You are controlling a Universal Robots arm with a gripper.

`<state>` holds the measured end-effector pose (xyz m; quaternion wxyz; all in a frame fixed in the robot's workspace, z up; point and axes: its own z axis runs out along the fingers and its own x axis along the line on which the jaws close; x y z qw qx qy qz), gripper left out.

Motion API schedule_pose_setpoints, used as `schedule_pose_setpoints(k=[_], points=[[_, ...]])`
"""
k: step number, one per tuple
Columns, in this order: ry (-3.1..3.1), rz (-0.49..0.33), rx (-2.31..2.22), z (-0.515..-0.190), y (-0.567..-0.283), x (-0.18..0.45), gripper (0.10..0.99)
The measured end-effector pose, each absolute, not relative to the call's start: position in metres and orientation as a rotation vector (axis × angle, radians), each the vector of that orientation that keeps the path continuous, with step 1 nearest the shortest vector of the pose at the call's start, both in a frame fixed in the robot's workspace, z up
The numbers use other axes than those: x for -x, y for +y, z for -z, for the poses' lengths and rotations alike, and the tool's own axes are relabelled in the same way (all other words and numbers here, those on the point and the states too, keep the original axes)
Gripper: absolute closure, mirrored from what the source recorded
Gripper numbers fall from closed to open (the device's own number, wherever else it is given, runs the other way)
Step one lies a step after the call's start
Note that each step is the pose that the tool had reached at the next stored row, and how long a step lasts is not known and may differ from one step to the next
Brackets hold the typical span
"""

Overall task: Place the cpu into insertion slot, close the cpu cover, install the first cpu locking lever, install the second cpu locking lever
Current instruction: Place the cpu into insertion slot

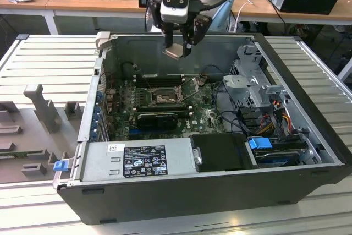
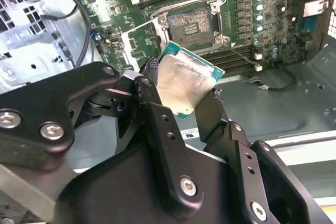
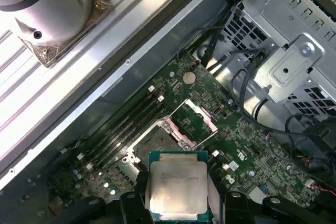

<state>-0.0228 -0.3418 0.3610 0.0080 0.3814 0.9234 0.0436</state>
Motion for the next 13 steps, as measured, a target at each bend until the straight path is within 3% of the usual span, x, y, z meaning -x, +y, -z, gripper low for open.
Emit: schedule_pose_setpoints(k=[13], points=[[2.774,-0.134,-1.418,-0.3597,-0.3418,0.0229,0.557]])
